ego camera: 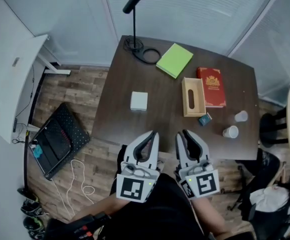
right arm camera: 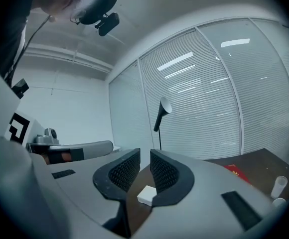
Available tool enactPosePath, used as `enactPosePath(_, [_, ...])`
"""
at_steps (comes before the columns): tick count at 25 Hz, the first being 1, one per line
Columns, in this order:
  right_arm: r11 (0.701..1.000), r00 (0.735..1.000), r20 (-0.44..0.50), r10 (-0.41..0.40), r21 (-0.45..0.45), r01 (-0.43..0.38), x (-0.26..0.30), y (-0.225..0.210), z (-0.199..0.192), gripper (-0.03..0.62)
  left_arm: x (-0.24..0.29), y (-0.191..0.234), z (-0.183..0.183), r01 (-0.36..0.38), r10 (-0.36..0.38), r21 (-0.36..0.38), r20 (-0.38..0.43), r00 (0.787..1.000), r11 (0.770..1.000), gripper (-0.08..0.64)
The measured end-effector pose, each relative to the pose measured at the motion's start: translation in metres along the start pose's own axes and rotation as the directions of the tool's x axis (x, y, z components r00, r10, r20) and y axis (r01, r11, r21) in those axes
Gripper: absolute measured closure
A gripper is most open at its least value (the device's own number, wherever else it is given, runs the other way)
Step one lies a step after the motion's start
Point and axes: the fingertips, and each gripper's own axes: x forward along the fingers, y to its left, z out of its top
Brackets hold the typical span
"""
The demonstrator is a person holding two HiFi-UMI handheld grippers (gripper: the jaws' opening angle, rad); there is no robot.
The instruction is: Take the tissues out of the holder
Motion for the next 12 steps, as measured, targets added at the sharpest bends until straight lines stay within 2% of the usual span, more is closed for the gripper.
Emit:
enactPosePath(4, [0.999, 1.0, -0.011, 0.005, -0.041, -0.006, -0.019, -0.004, -0.005, 0.526, -0.008, -0.023, -0.011, -0.014, 0.014, 0.004, -0.006, 1.0, 1.0, 0.56])
enactPosePath(7, [1.0, 0.999, -0.036, 0.004, -0.022, -0.005, -0.028, -0.006, -0.01, 0.526, -0.008, -0.035, -0.02, 0.008, -0.008, -0.004, -0.039, 0.999, 1.0, 0.56])
enactPosePath(12, [1.0, 1.0, 0.006, -0.013, 0.012, 0.013, -0.044, -0.016, 0.004, 0.528, -0.006, -0.048, -0.009, 0.021, -0.021, 0.02, 0.0, 1.0, 1.0, 0.56])
